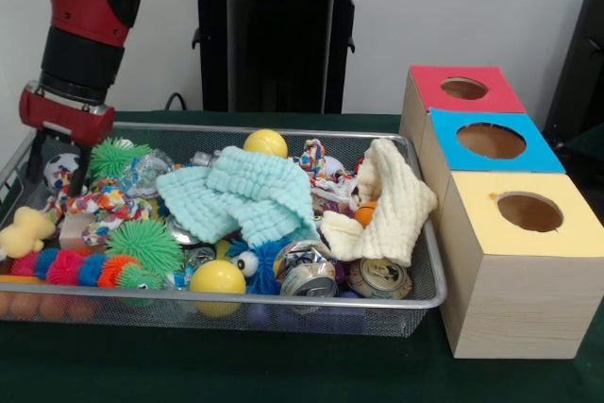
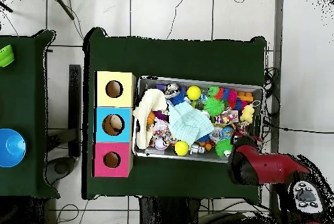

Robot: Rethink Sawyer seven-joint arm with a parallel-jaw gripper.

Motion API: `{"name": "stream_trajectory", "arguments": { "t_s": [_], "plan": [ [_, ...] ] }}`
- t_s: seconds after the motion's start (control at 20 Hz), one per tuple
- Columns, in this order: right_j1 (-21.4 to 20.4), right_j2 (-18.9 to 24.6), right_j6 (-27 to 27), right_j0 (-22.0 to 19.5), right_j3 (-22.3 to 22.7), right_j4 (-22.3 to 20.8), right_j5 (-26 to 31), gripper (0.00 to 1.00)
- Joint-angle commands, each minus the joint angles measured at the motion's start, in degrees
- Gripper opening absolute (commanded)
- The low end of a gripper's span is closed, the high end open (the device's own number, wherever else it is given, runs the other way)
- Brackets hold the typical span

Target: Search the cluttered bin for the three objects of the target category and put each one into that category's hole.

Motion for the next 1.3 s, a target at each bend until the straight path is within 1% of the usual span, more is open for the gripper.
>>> {"name": "stream_trajectory", "arguments": {
  "t_s": [0.05, 0.25, 0.45, 0.75, 1.1, 1.3],
  "plan": [
    [3.54, 0.04, 7.31, 3.4, 2.36, 4.23, 1.58, 1.0],
    [4.66, 0.65, 6.42, 3.1, 0.62, 4.41, 0.36, 1.0],
    [5.35, 2.31, 4.72, 1.57, -0.98, 3.21, -0.16, 1.0],
    [6.31, 3.16, 3.2, 0.36, -2.37, 1.42, -0.73, 1.0],
    [5.06, 5.38, 0.67, -1.49, -2.65, -1.14, 0.73, 1.0],
    [3.39, 6.83, -1.05, -2.39, -2.36, -1.98, 2.91, 1.0]
  ]
}}
